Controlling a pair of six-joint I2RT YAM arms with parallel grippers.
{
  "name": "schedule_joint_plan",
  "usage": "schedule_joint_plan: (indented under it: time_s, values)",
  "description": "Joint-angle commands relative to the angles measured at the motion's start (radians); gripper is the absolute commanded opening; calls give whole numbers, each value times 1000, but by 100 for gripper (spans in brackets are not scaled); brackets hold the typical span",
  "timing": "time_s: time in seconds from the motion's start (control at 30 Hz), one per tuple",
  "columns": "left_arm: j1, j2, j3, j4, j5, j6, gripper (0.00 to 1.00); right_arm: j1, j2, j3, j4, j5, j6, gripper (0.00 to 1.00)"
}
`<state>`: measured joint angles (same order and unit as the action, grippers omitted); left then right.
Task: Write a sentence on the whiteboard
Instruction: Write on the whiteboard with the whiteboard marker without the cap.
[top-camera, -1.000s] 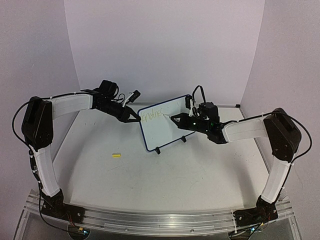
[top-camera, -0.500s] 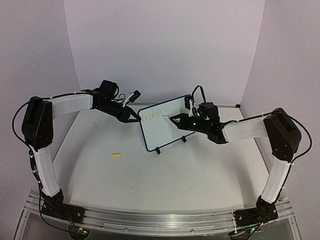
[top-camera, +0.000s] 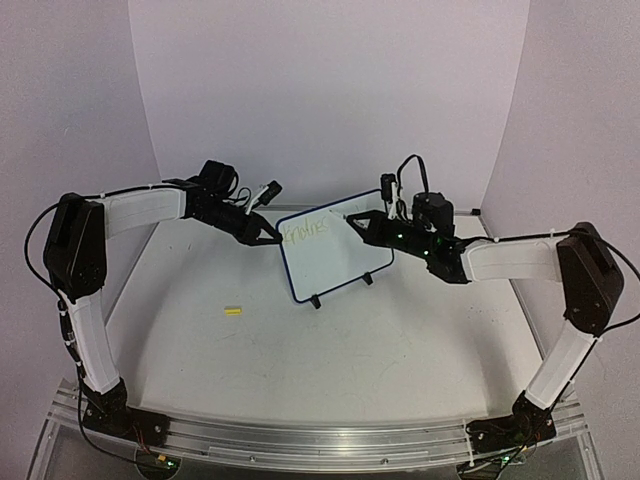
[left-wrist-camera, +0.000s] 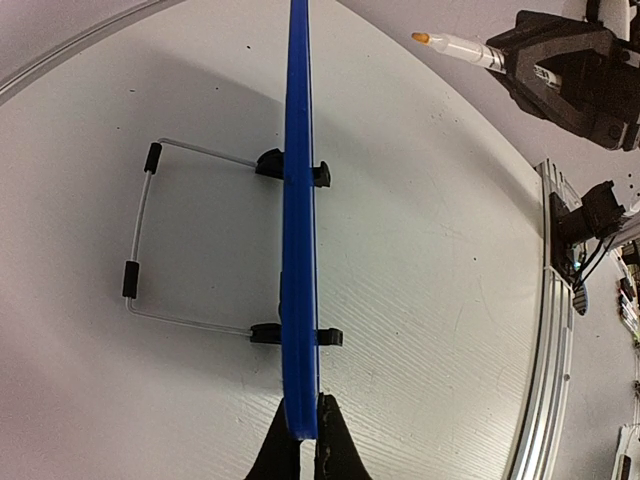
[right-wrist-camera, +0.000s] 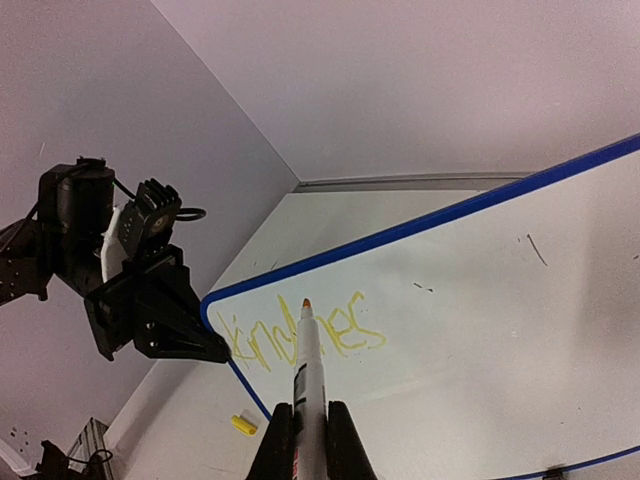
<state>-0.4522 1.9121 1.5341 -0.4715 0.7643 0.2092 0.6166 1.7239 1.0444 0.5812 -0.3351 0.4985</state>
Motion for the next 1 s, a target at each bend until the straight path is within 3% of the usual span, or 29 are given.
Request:
schedule_joint_plan:
  time_s: [0.0,0.97]
  values:
    - [-23,0,14,-54,-9,16,0,-8,17,50,-1,23,-18,0]
    - [-23,6,15,-53,-9,18,0,-34,143,146,-37,27,-20,0]
